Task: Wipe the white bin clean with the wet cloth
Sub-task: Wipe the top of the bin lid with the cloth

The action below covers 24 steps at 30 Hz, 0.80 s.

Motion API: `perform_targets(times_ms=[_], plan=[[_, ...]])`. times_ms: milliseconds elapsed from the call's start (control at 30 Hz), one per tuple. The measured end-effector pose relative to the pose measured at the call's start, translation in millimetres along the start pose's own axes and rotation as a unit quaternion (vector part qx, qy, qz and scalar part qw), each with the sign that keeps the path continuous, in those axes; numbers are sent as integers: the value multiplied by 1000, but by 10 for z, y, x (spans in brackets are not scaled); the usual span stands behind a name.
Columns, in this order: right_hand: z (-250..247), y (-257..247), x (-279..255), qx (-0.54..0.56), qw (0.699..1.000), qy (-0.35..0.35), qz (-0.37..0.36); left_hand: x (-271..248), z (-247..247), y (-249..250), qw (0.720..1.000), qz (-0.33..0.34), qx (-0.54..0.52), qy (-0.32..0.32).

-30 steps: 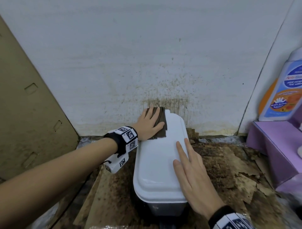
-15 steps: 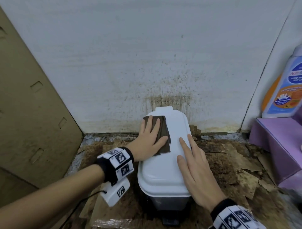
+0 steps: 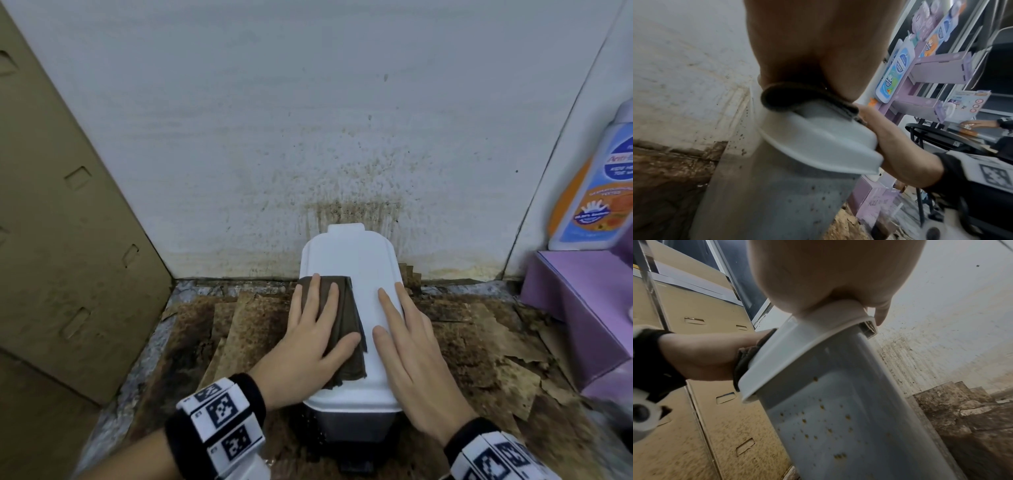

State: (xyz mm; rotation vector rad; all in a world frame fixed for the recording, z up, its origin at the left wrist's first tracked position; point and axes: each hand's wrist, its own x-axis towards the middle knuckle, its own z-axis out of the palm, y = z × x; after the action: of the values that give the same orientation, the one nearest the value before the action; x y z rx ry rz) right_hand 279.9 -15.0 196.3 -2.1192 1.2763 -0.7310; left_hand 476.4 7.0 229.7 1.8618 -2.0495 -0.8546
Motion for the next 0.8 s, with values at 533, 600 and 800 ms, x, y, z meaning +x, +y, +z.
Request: perform_targets(times_ms=[533, 600, 800], plan=[[-3, -28, 30, 10, 1000, -16, 20, 884, -506, -120, 999, -24, 45, -8], [1, -27, 29, 9, 1000, -16, 20, 933, -512, -136, 999, -26, 48, 1], [-7, -13, 12, -1, 1000, -10, 17, 906, -455, -153, 999, -19, 40, 19]])
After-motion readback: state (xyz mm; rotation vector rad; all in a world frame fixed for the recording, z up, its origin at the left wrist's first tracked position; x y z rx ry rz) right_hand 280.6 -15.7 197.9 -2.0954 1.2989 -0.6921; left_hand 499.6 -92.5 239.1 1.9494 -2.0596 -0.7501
